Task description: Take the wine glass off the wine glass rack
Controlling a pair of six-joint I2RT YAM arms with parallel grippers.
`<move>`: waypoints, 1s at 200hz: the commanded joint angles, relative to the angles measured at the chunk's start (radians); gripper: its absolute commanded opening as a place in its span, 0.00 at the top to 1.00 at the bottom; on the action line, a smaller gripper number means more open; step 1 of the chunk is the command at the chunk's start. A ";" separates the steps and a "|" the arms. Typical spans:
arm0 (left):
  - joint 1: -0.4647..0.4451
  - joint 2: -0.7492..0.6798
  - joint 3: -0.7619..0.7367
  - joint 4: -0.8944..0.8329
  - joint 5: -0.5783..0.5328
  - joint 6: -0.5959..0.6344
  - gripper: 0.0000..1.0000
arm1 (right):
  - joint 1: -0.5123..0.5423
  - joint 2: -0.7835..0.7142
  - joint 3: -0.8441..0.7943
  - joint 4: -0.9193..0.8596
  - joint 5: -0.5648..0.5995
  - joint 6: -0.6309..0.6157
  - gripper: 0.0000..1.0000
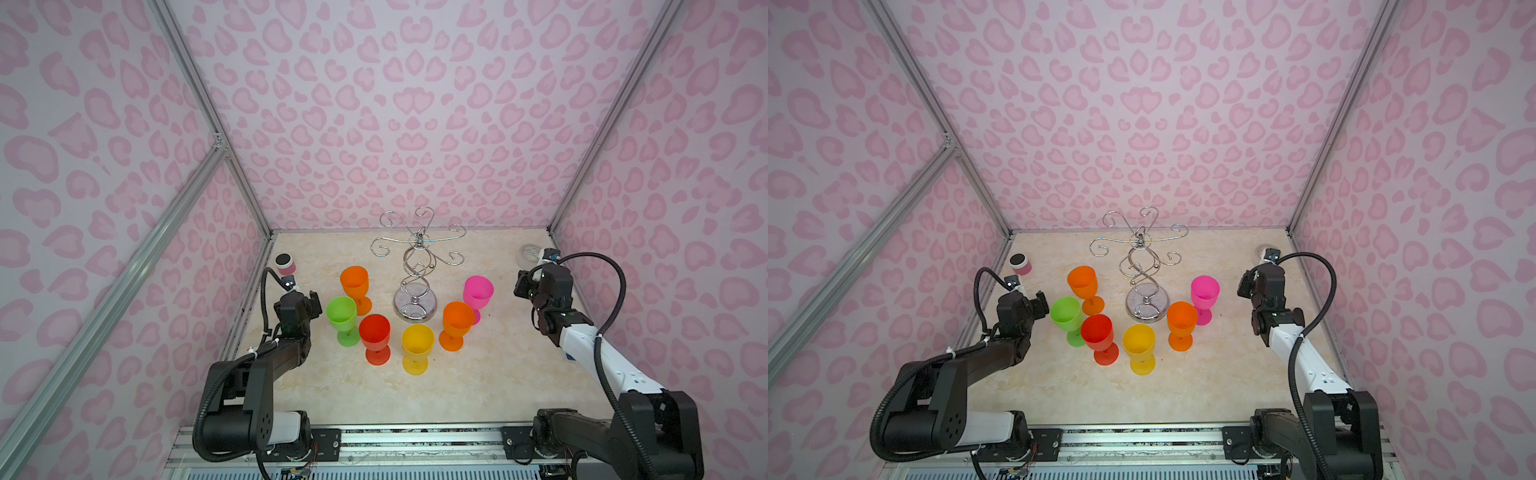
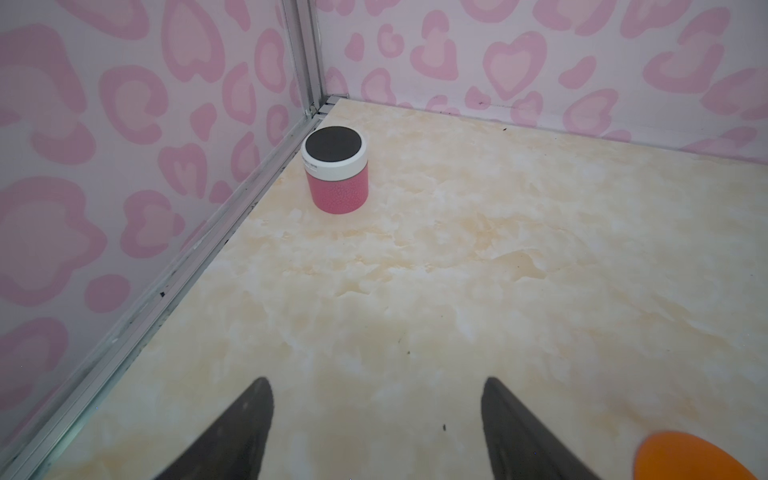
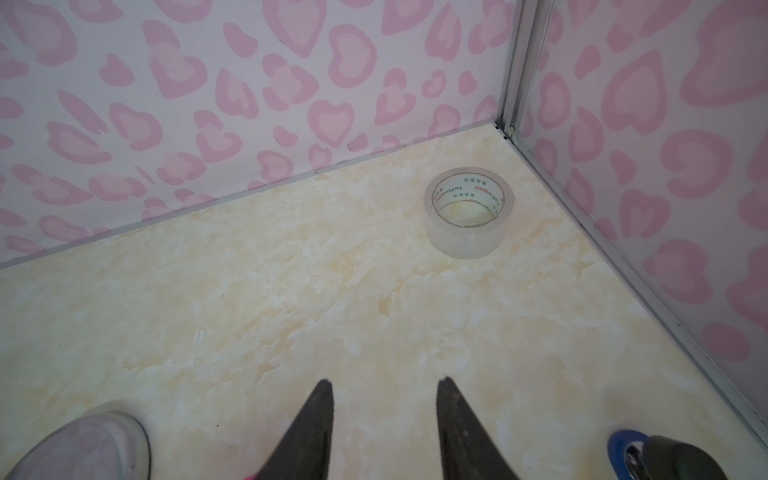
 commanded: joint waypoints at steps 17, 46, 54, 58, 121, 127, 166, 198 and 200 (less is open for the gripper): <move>0.003 0.017 -0.058 0.221 0.006 0.010 0.17 | 0.005 0.055 -0.177 0.402 0.160 -0.154 0.57; -0.020 0.060 -0.112 0.364 -0.062 0.017 0.02 | 0.005 0.200 -0.233 0.567 0.209 -0.181 0.57; -0.021 0.049 -0.107 0.335 -0.060 0.013 0.02 | 0.006 0.249 -0.237 0.594 0.215 -0.179 0.57; -0.020 0.053 -0.109 0.347 -0.062 0.015 0.02 | 0.006 0.272 -0.244 0.620 0.207 -0.183 0.57; -0.021 0.054 -0.110 0.348 -0.061 0.016 0.02 | 0.036 0.343 -0.360 0.897 0.255 -0.198 0.02; -0.021 0.053 -0.110 0.348 -0.060 0.016 0.02 | 0.036 0.332 -0.348 0.857 0.266 -0.189 0.02; -0.021 0.052 -0.112 0.350 -0.060 0.016 0.02 | 0.046 0.343 -0.356 0.897 0.277 -0.204 0.02; -0.021 0.052 -0.113 0.351 -0.060 0.016 0.02 | 0.052 0.356 -0.365 0.940 0.284 -0.216 0.02; -0.021 0.051 -0.112 0.351 -0.060 0.016 0.02 | 0.052 0.358 -0.366 0.944 0.285 -0.216 0.02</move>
